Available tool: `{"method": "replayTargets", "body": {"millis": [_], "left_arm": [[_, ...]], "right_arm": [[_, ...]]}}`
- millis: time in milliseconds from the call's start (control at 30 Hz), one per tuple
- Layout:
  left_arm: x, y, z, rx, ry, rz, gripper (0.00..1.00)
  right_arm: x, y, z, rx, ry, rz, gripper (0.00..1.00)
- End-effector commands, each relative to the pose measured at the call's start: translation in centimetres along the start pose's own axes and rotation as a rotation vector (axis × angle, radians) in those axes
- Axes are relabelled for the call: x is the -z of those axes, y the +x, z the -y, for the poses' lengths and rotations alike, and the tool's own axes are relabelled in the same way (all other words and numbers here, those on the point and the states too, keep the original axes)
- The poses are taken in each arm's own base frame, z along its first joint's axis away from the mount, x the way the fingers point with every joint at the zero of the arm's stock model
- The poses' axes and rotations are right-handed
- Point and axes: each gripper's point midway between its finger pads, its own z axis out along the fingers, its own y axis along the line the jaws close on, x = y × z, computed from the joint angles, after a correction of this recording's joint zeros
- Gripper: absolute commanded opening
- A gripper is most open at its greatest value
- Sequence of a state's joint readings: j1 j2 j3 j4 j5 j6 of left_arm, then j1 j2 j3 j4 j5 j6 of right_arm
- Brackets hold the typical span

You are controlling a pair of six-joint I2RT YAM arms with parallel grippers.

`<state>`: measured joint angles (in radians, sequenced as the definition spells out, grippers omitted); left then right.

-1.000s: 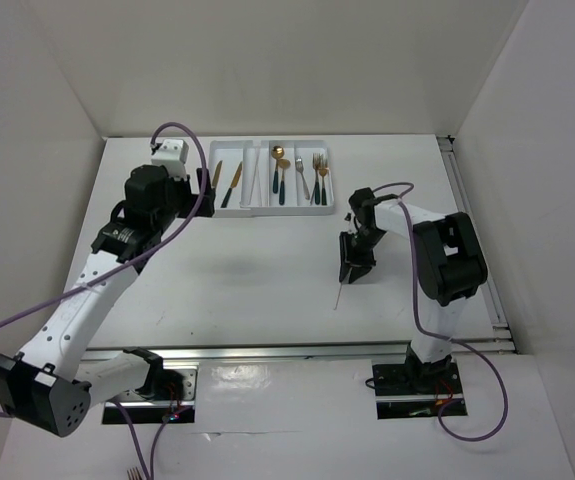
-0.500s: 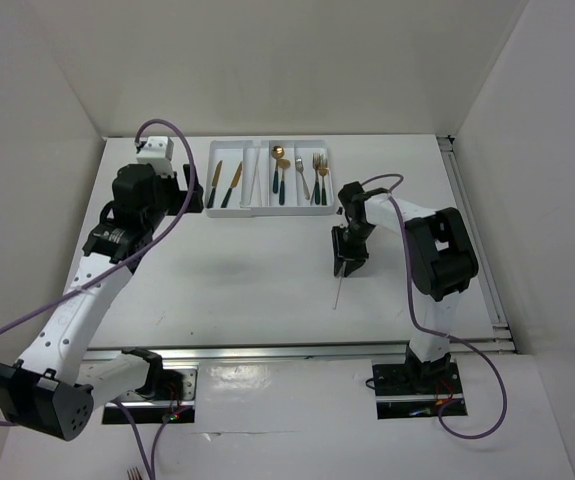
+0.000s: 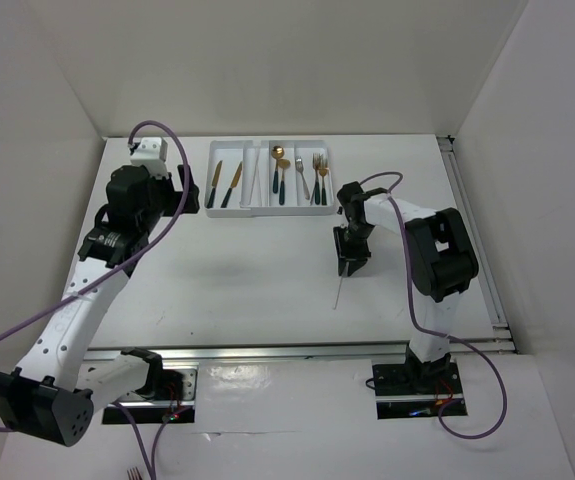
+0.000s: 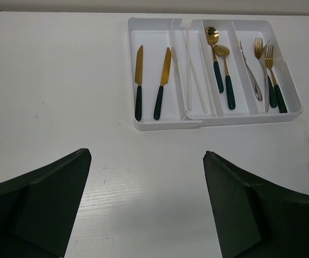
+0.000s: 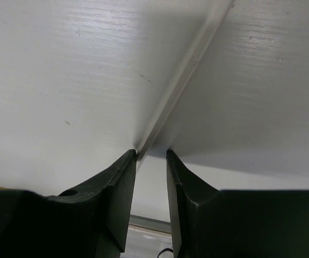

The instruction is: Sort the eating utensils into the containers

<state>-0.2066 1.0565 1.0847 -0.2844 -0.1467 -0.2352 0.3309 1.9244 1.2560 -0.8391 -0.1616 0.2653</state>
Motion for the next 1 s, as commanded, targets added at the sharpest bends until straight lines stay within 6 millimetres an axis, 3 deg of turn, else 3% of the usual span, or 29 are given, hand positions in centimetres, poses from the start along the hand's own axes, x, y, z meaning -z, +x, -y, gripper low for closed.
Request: {"method": "replayTargets", "body": {"millis": [0, 400, 667, 967], "left_arm": [[0.4, -1.5, 0.1, 0.007, 0.014, 0.059, 1.0], [0.9, -0.8, -1.5, 0.009, -0.023, 0.067, 1.0], [0.9, -1.2, -2.3, 0.016, -0.05, 0.081, 1.0], [1.3, -1.3, -2.6, 0.017, -0.068, 0.093, 1.0]], "right_arm": [[-2.2, 0.3, 3.7, 0.034, 0.152, -0.01, 0.37], [-2.2, 1.0, 5.6, 0.039, 0.21, -0.054, 0.37], [-2.5, 2.5, 4.7, 0.01, 0.153, -0.116, 0.35], [-4.4, 3.0, 5.5, 0.017, 0.204, -0.167, 0.3]]}}
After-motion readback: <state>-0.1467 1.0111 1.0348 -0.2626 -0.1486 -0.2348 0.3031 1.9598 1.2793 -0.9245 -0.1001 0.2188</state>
